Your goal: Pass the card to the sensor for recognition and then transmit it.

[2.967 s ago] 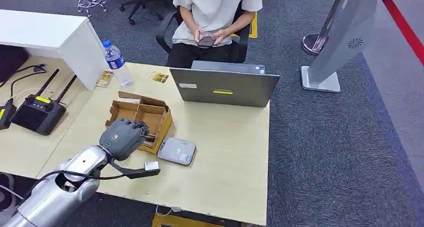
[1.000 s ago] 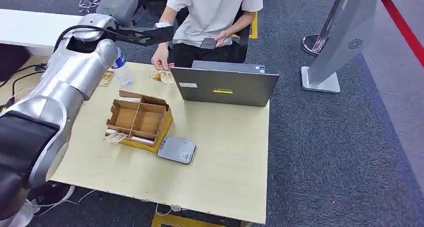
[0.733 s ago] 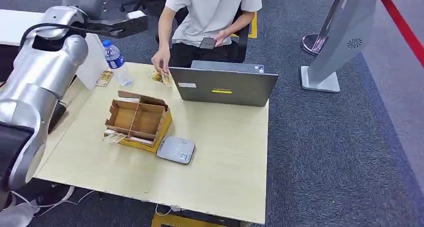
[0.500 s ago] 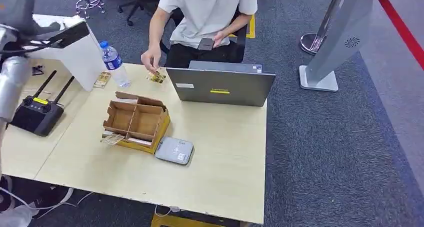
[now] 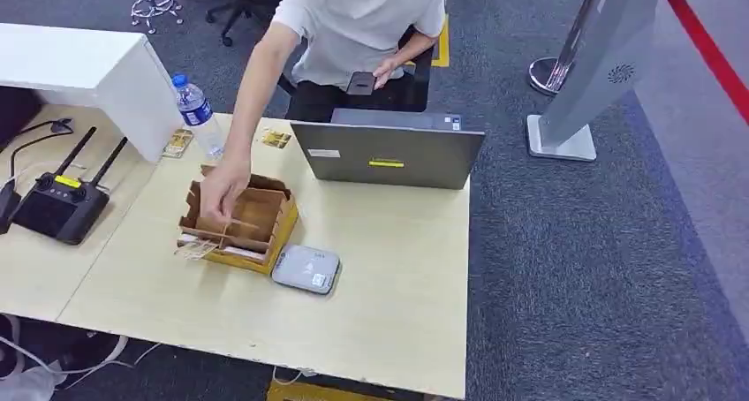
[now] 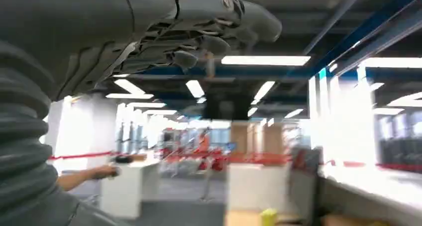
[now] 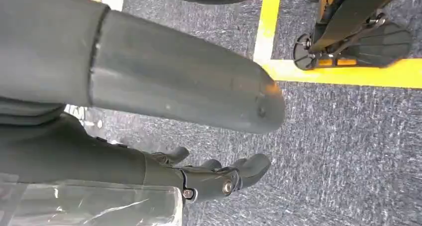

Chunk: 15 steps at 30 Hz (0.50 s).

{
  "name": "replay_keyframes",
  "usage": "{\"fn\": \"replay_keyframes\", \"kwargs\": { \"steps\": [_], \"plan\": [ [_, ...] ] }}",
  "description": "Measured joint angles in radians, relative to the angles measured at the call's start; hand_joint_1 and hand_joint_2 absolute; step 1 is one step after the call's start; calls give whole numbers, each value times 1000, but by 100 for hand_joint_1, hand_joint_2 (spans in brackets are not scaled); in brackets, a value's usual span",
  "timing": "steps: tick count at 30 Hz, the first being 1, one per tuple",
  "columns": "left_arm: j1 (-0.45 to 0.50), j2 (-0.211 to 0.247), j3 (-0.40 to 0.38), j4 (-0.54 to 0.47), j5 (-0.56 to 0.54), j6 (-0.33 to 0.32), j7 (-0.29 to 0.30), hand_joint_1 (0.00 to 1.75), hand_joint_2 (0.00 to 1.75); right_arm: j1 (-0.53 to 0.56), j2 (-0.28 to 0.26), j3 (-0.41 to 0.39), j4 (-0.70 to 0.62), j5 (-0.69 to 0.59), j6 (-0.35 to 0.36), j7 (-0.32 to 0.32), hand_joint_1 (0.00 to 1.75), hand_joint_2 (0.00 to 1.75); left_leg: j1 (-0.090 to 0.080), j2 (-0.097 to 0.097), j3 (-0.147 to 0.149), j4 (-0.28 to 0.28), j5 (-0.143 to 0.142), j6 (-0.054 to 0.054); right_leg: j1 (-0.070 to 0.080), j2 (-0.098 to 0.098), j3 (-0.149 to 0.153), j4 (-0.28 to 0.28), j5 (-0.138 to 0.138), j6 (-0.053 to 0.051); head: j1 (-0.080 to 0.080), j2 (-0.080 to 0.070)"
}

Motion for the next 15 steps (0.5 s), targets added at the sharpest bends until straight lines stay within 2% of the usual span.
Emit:
{"fn": "replay_keyframes", "kwargs": {
  "steps": [1, 3, 5, 8, 11, 12, 14, 15],
  "plan": [
    [40, 0, 45, 37, 12, -1, 0, 0, 175, -1, -1, 0, 0, -1, 1, -2, 0, 0, 0, -1, 0, -1, 1, 0, 0, -2, 2, 1, 0, -1, 5, 0],
    [111, -10, 144, 107, 44, -5, -5, 0, 175, -1, -3, 0, 0, -3, 4, -6, 0, 0, 0, -2, 0, 0, 0, 0, 0, -1, 3, 1, 0, 0, 3, 0],
    [165, -35, 240, 173, 89, -14, 15, 0, 175, -1, -6, 0, 0, -5, 10, -12, 0, 0, 0, -3, 1, 0, -1, 0, 0, -3, 4, 1, -1, 0, 3, 0],
    [224, -112, 354, 247, 115, -25, 105, 0, 175, -2, -10, 0, 0, -4, 19, -21, 0, 0, -1, -5, 0, 0, -1, 1, -2, -5, 4, 0, -1, 0, 3, 0],
    [262, -218, 432, 308, 128, -26, 184, 0, 175, -5, -17, 5, 0, 2, 29, -28, 0, 0, -1, -8, 0, 0, -2, 2, -2, -8, 6, -1, -2, 1, 1, 0],
    [270, -250, 452, 323, 133, -28, 200, 0, 0, -6, -18, 9, 0, 3, 31, -31, 0, 0, -1, -9, 1, 0, -2, 2, -2, -9, 6, -1, -2, 1, 1, 0],
    [279, -325, 488, 348, 145, -55, 236, 0, 0, -7, -23, 16, 0, 5, 32, -37, 0, 0, -2, -11, 1, 0, -1, 2, -3, -12, 7, -1, -2, 1, 1, 0],
    [283, -361, 504, 357, 147, -70, 256, 0, 175, -8, -24, 18, 0, 12, 32, -40, 0, 0, -2, -11, 1, 0, -1, 2, -3, -12, 7, -1, -2, 1, 1, 0]
  ]
}}
